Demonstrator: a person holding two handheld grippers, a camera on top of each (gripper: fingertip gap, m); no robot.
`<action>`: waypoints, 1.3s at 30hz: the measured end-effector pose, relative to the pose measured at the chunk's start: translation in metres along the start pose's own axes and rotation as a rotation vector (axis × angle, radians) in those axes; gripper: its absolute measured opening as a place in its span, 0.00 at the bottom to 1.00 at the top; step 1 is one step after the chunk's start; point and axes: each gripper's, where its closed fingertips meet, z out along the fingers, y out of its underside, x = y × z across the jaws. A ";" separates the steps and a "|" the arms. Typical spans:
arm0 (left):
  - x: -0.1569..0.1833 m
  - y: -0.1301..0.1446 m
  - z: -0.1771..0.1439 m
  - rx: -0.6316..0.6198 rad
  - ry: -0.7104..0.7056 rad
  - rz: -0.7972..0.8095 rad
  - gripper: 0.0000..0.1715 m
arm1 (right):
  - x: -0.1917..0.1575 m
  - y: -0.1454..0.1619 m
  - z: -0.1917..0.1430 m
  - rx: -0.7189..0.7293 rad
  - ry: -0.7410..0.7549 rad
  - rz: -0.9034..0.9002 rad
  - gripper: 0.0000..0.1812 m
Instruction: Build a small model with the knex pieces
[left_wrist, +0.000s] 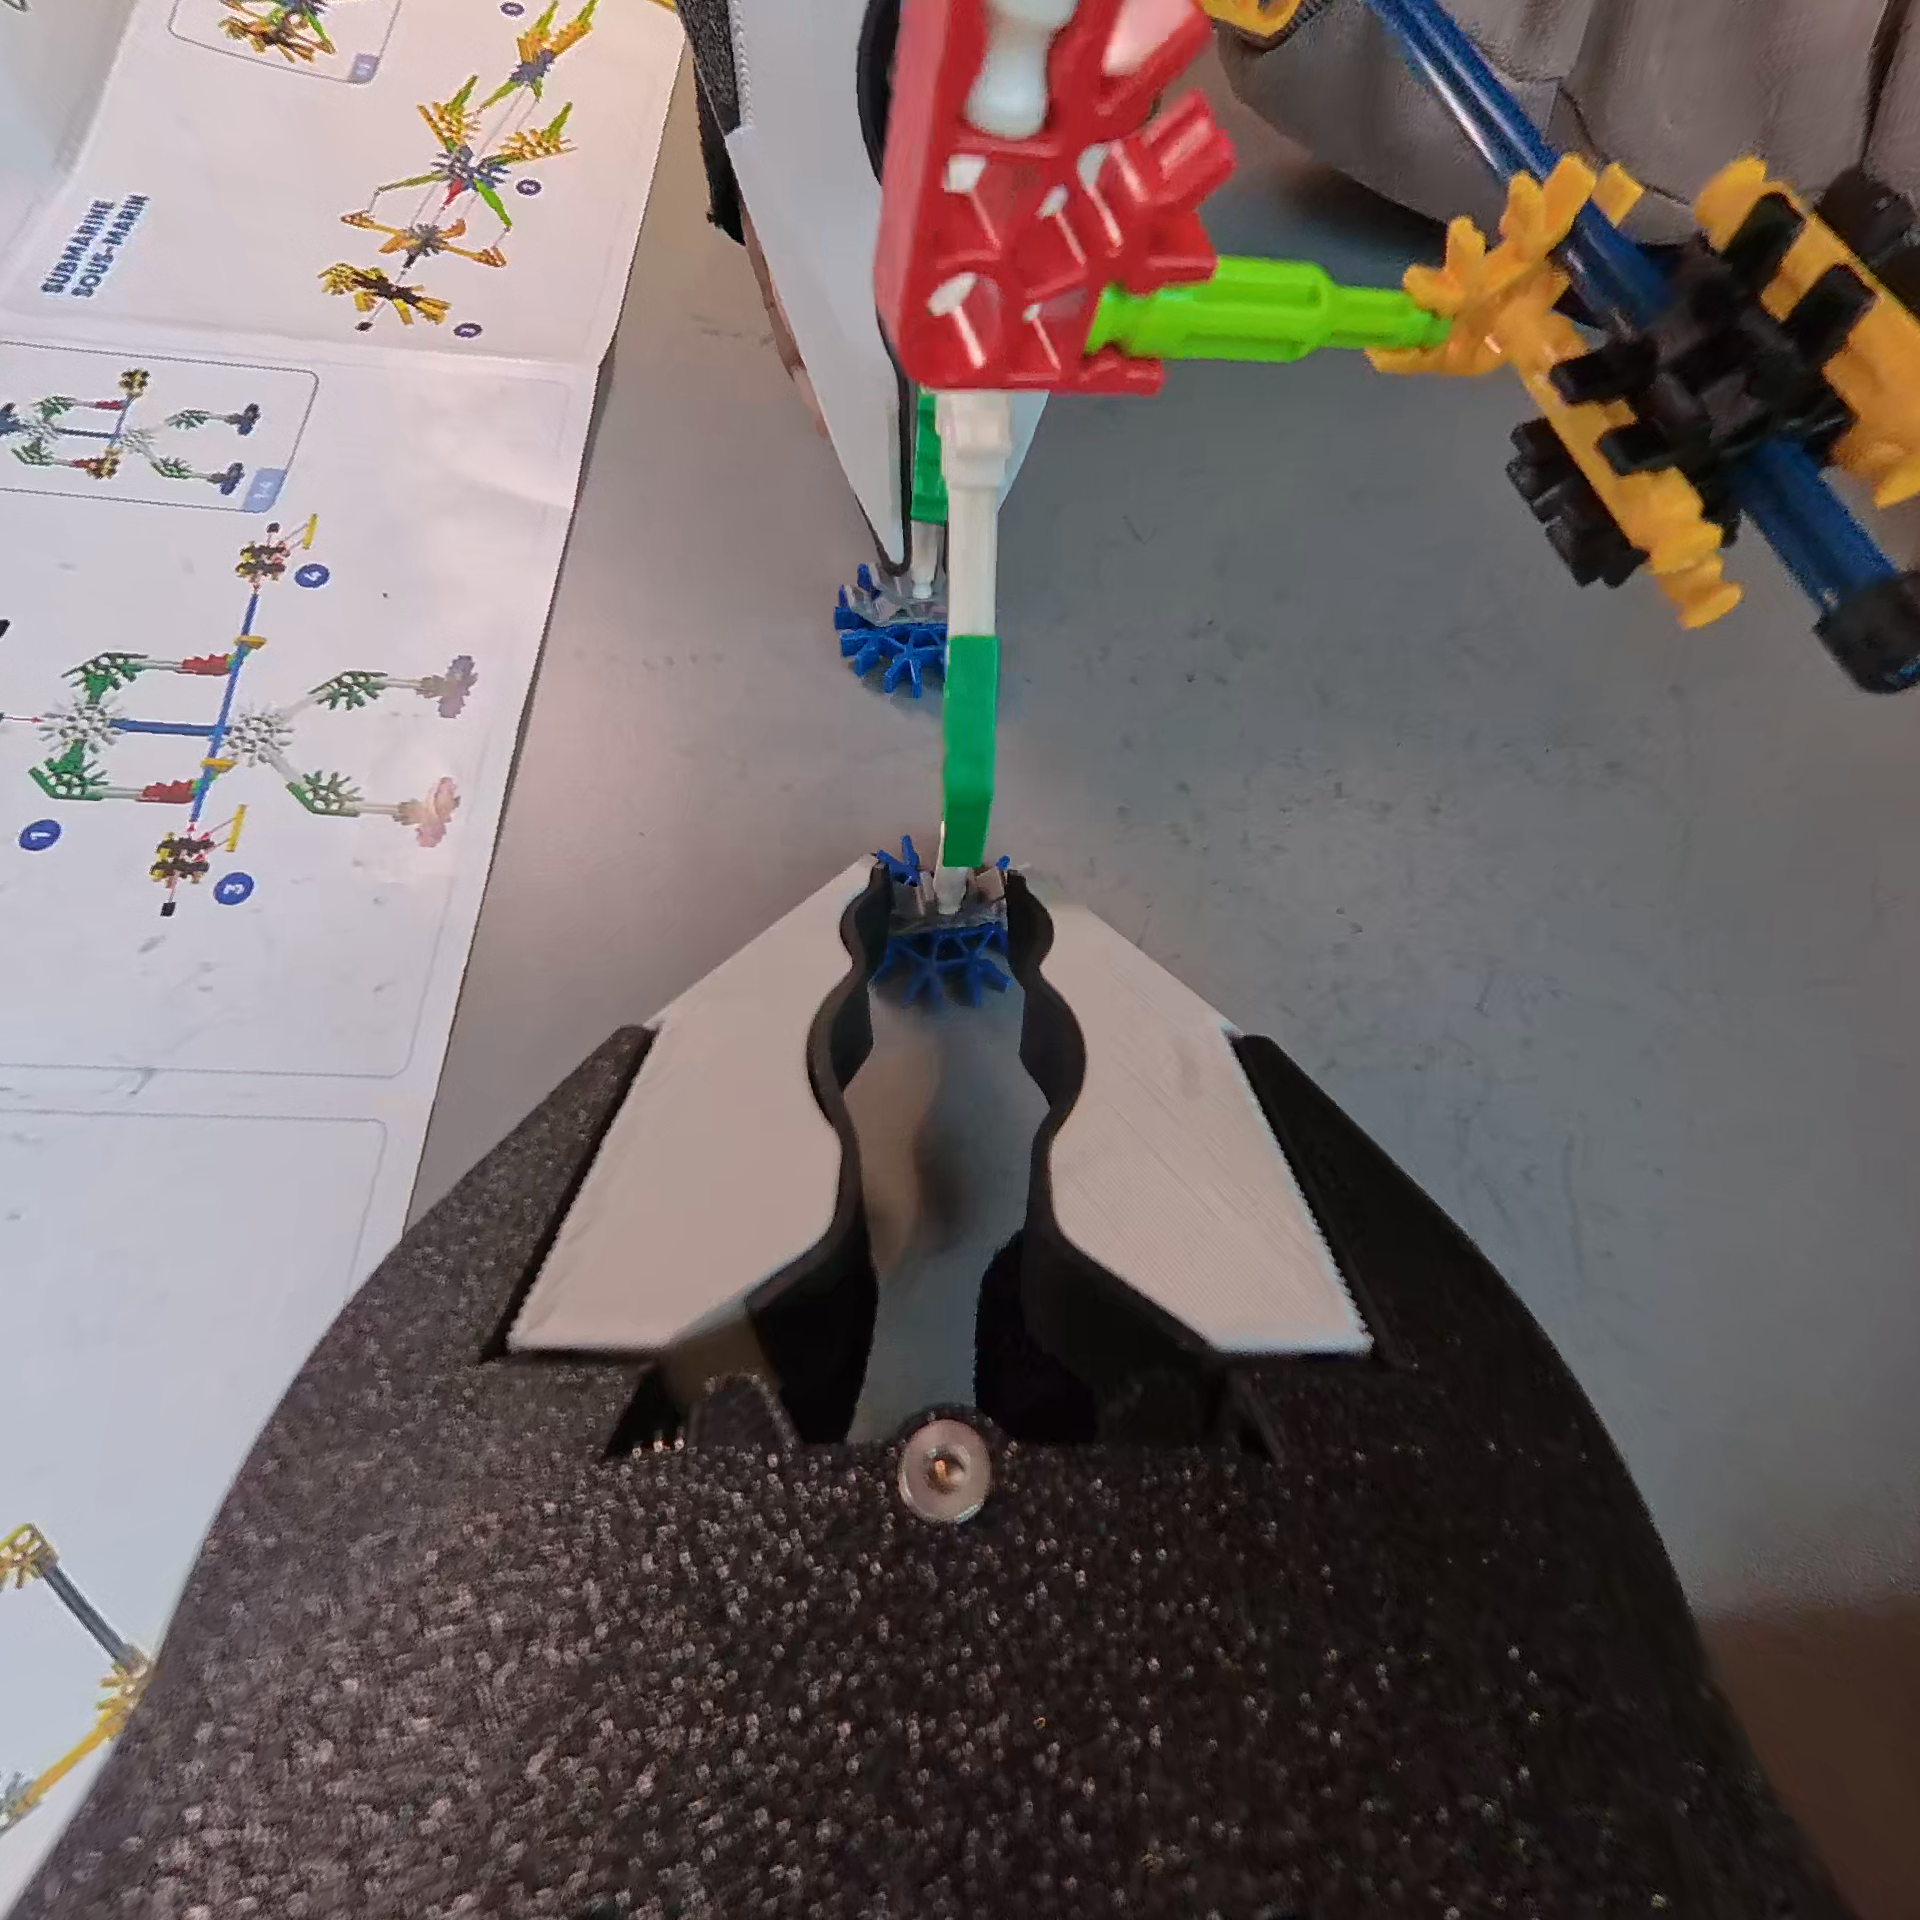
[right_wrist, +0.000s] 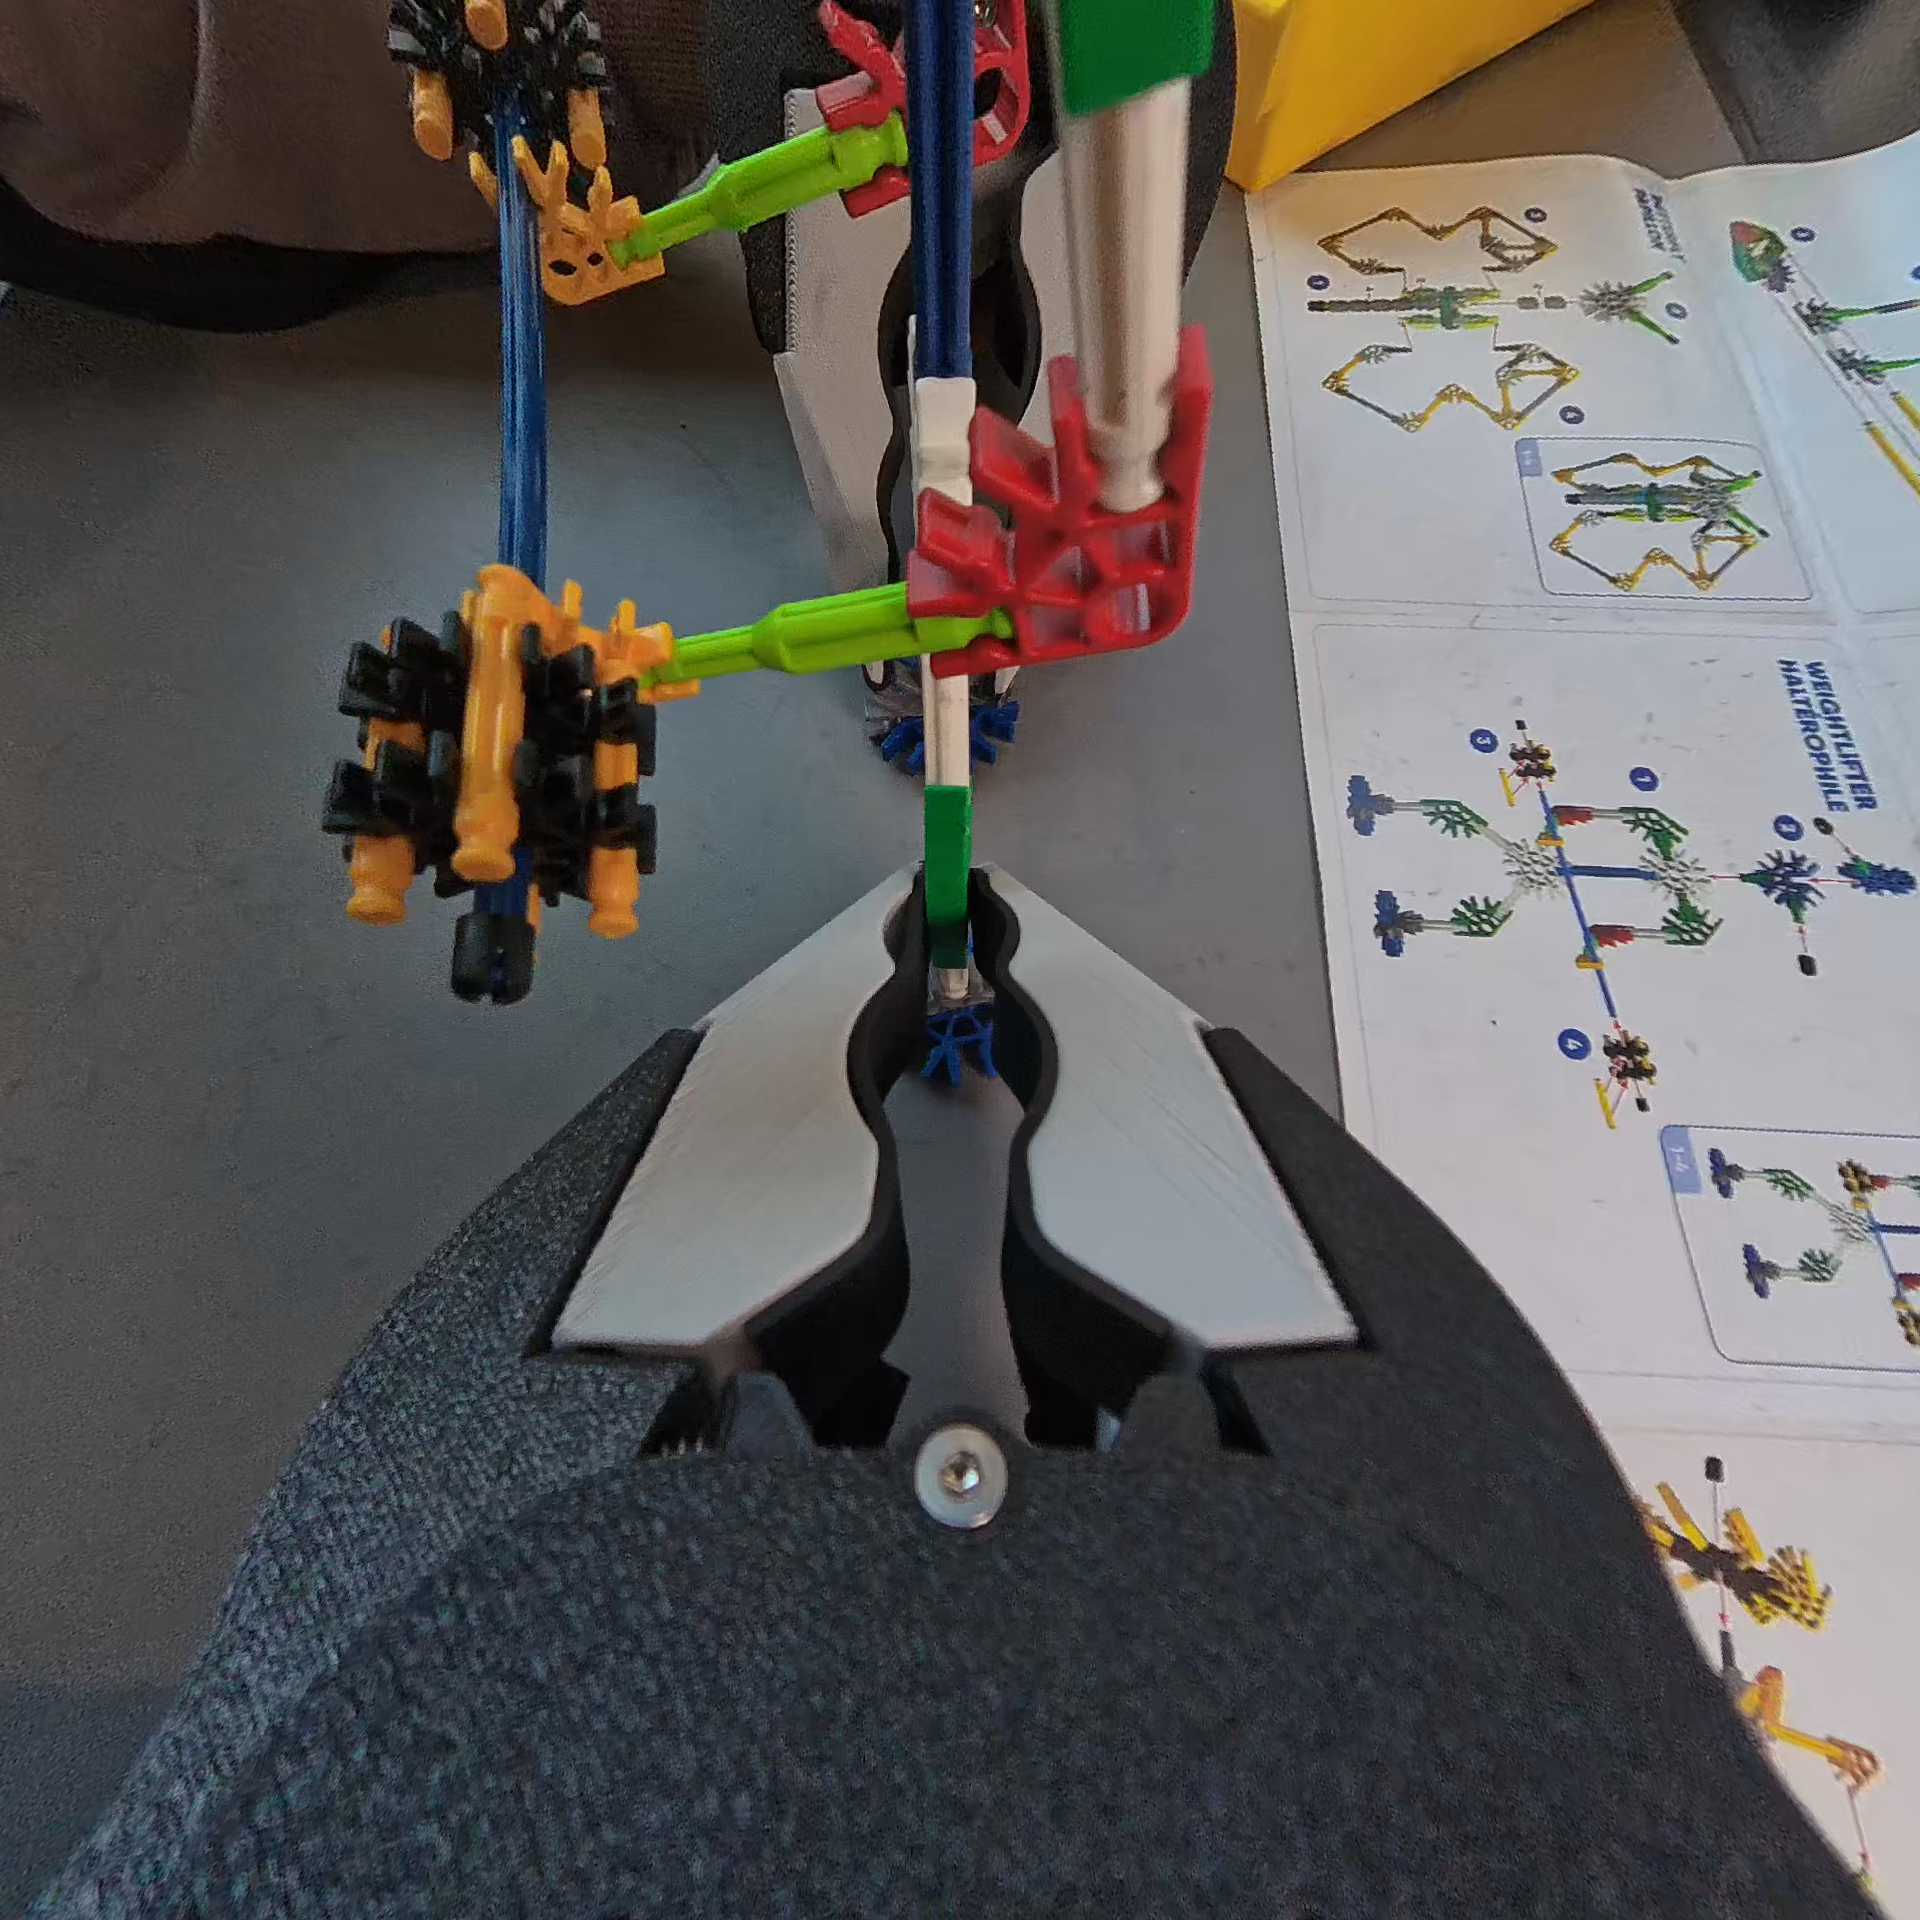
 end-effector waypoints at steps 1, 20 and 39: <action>-0.002 0.000 0.000 -0.007 0.001 -0.007 0.13 | 0.000 0.000 0.000 0.003 -0.003 0.004 0.03; -0.013 -0.001 -0.022 0.037 -0.086 -0.056 0.17 | 0.012 0.007 -0.034 -0.017 0.037 0.102 0.17; -0.036 -0.019 -0.070 0.142 -0.243 -0.096 0.09 | 0.014 -0.070 -0.081 0.121 0.233 0.041 0.20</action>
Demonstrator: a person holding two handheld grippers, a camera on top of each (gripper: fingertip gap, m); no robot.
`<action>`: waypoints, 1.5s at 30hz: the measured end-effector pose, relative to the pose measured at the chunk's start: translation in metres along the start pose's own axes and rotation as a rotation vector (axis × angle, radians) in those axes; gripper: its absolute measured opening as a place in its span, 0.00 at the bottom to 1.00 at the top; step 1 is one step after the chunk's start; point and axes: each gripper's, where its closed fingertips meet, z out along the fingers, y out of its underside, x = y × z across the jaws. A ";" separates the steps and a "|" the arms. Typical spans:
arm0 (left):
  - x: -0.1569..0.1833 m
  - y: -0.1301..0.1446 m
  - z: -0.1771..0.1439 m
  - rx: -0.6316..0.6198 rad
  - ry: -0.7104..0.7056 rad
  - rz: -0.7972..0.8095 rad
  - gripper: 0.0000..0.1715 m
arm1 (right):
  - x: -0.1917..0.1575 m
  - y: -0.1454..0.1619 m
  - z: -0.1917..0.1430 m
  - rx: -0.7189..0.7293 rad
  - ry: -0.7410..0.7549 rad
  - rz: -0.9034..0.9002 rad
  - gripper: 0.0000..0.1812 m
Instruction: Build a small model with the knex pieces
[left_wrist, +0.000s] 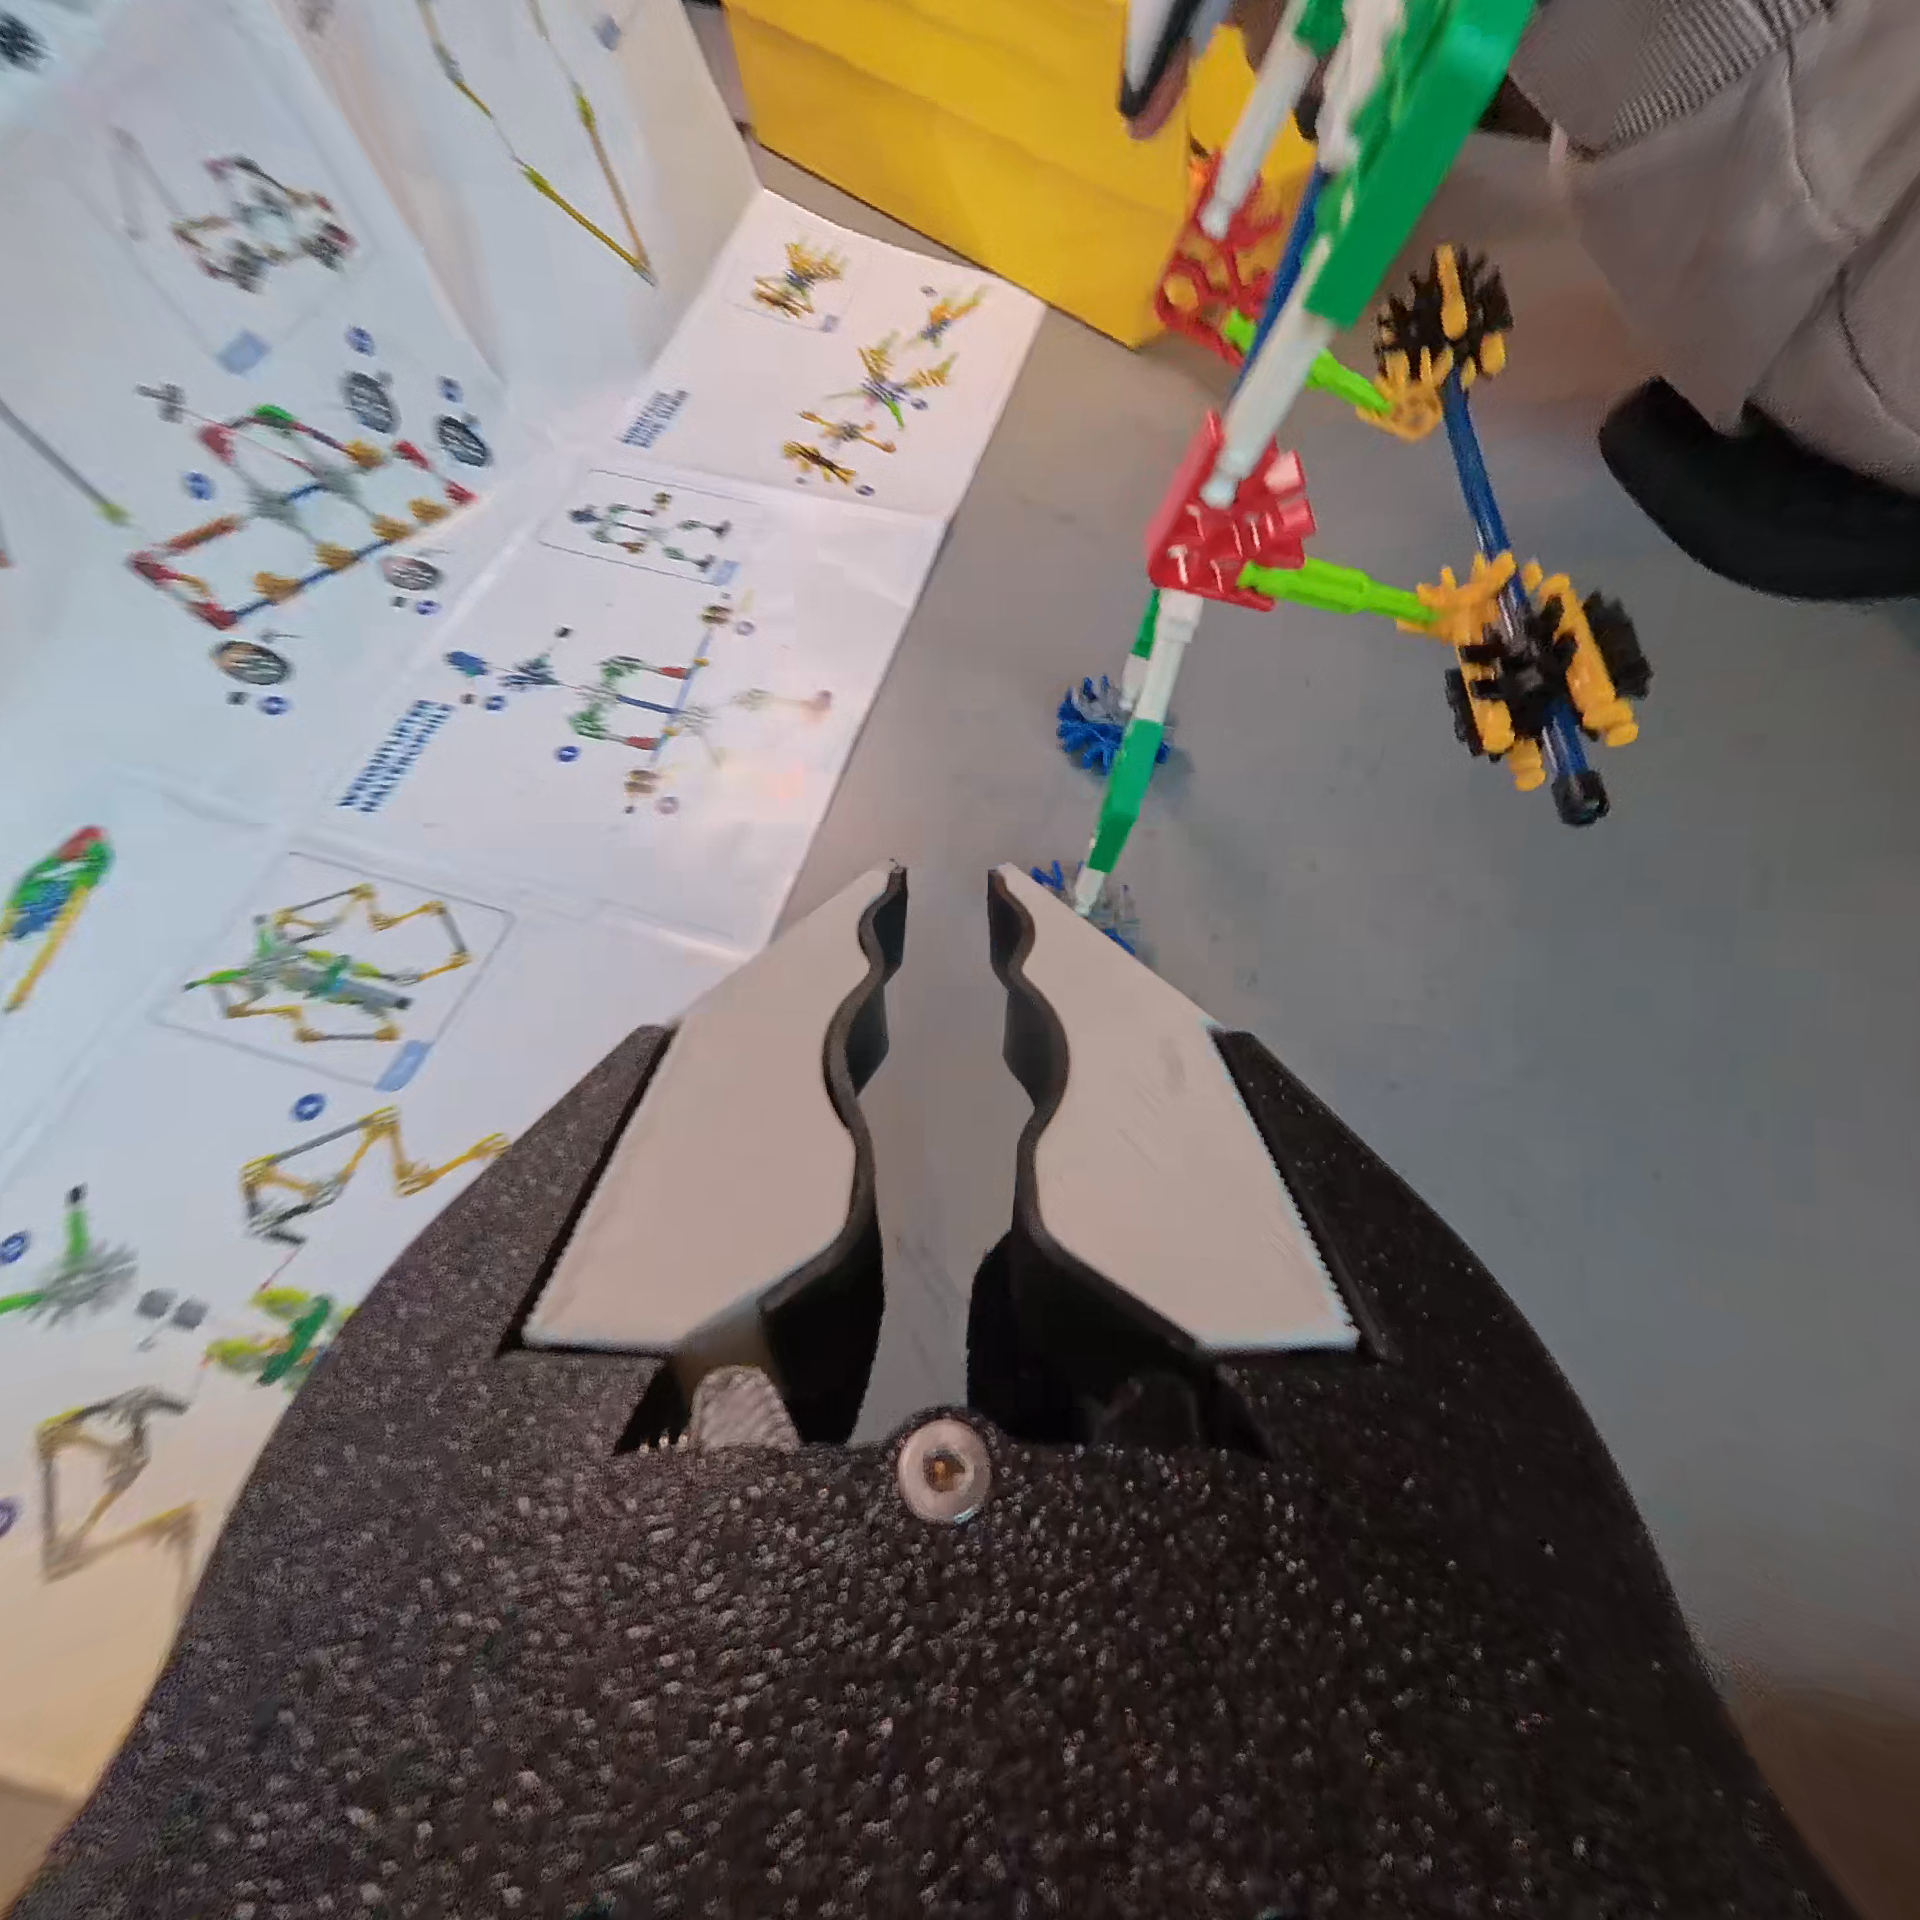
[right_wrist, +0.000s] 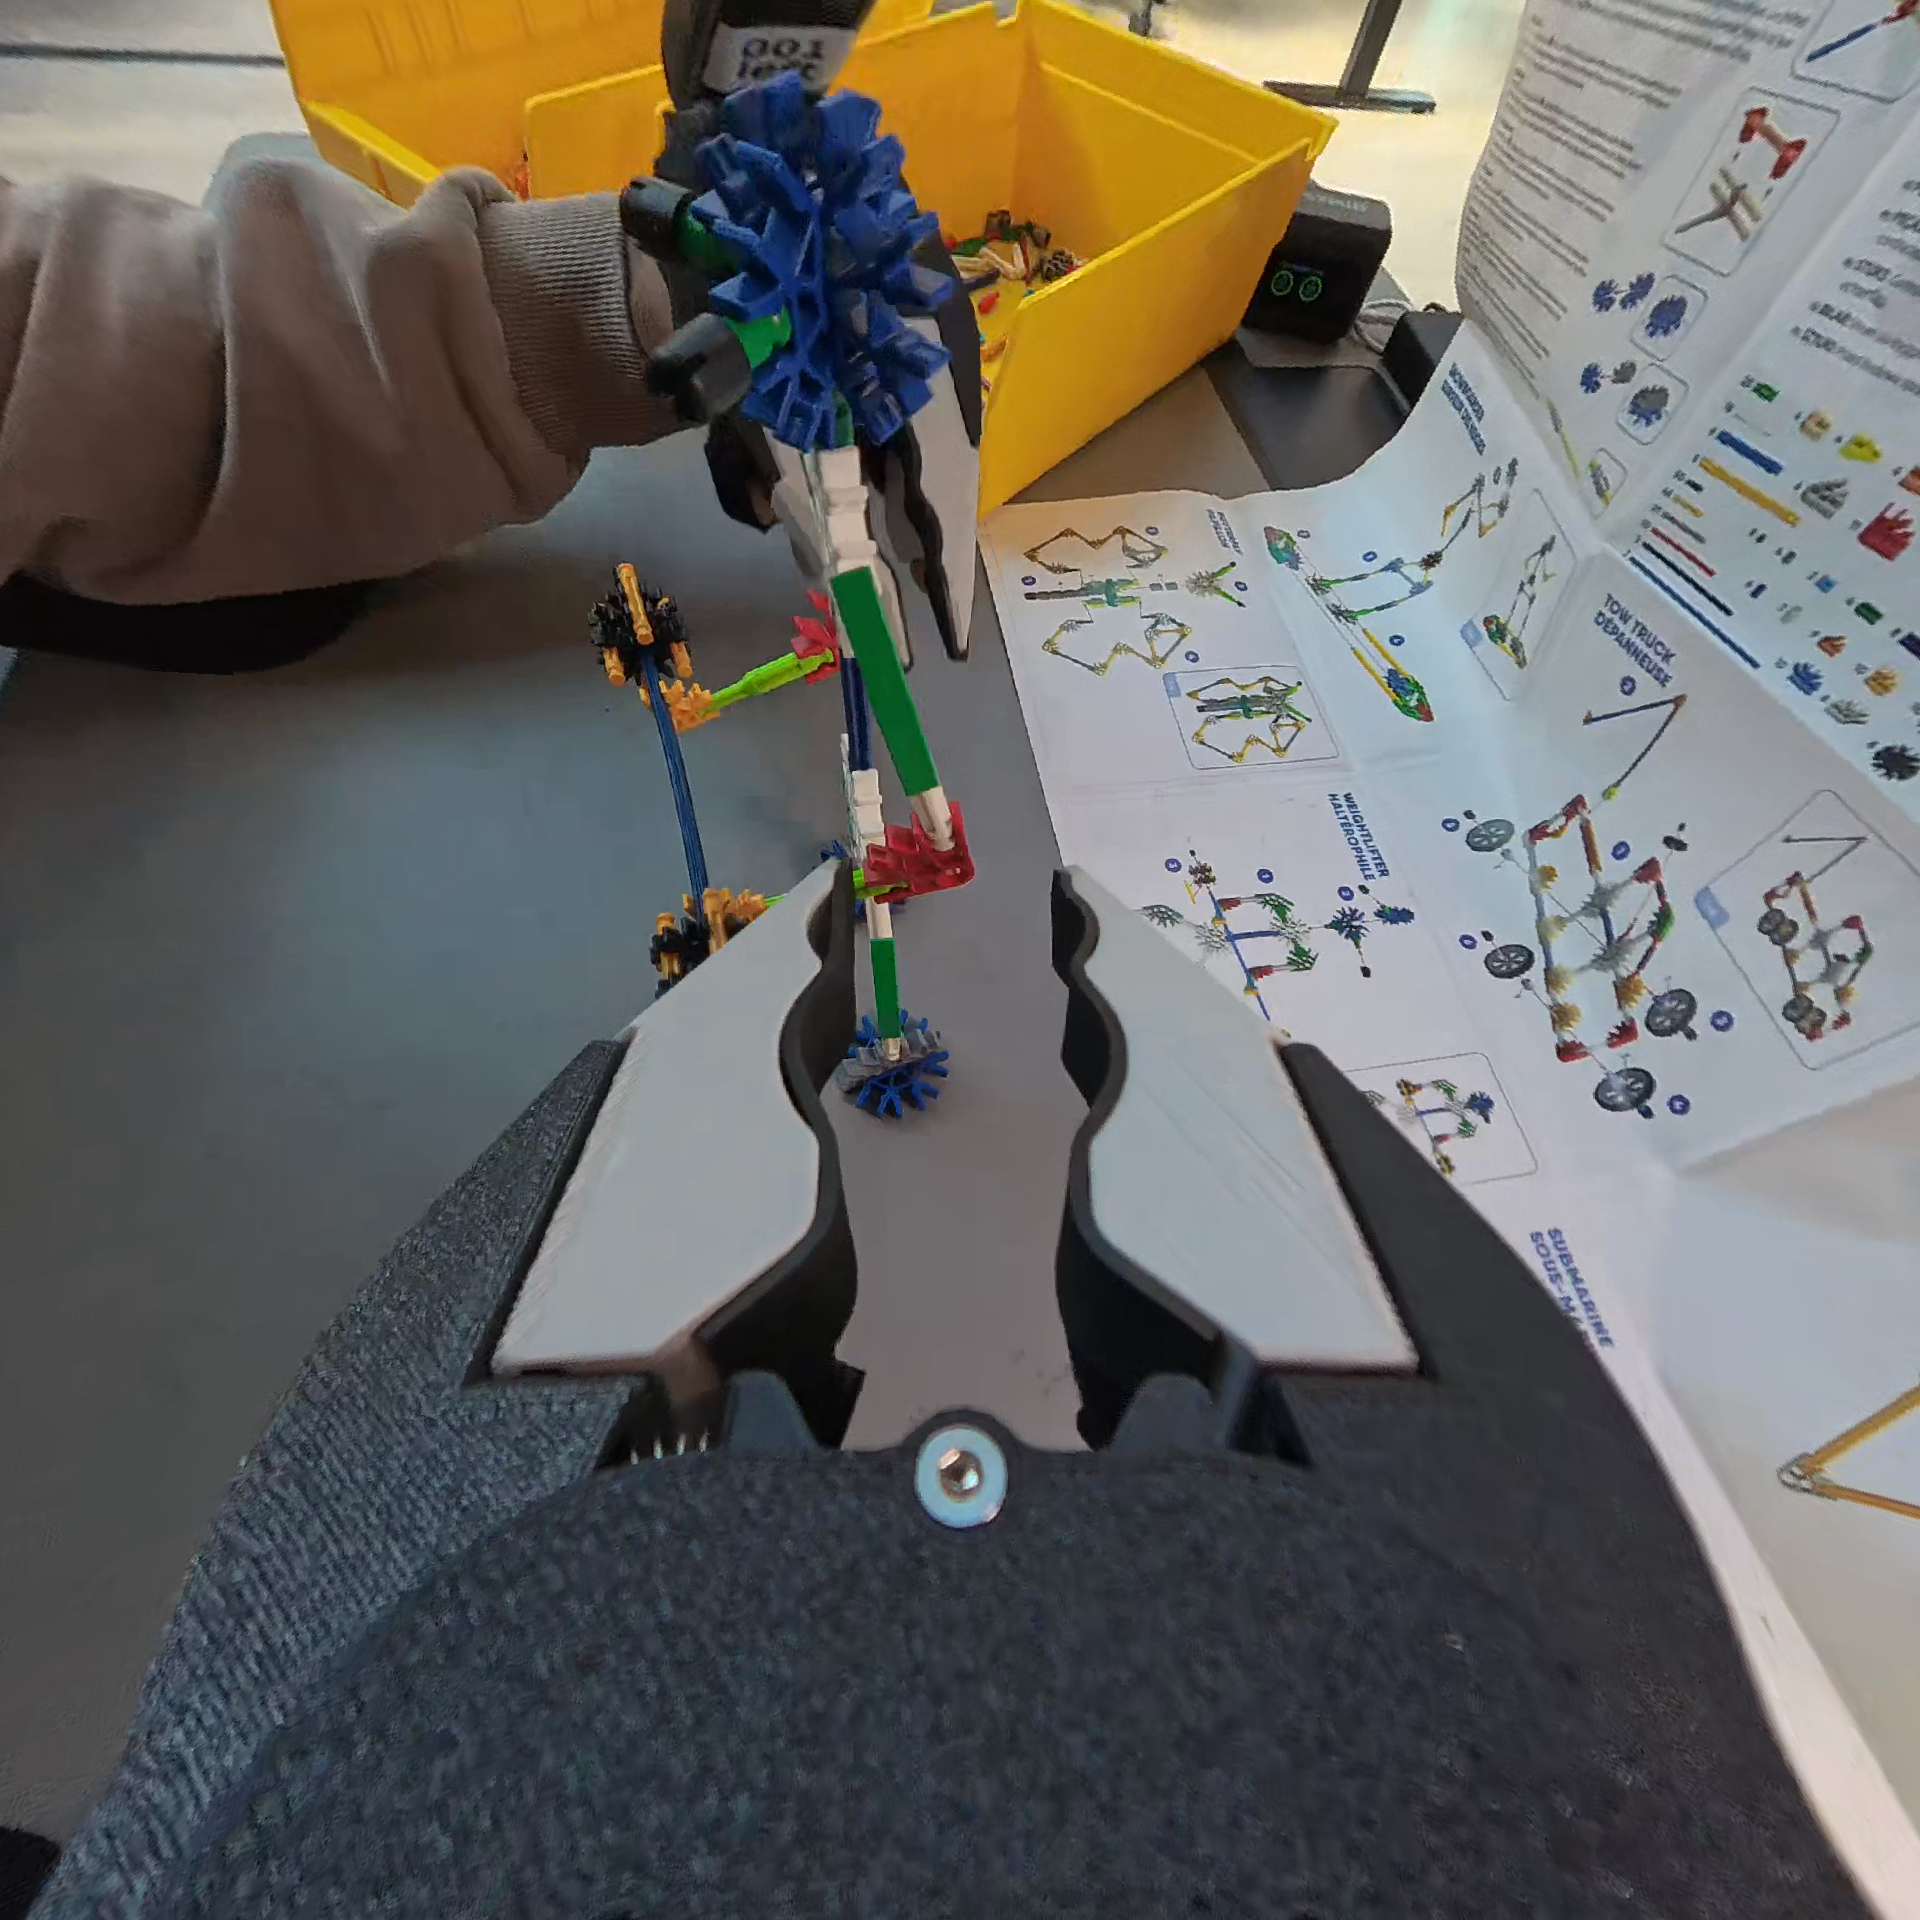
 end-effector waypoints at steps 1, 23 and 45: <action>-0.007 -0.011 -0.011 0.041 -0.032 -0.027 0.07 | 0.003 0.001 -0.003 -0.001 0.004 0.029 0.19; 0.028 -0.069 -0.006 0.029 -0.344 -0.316 0.15 | -0.004 0.010 0.027 -0.107 0.012 0.349 0.14; 0.032 -0.058 0.007 -0.238 -0.387 -0.096 0.13 | -0.004 0.010 0.031 -0.127 -0.020 0.321 0.13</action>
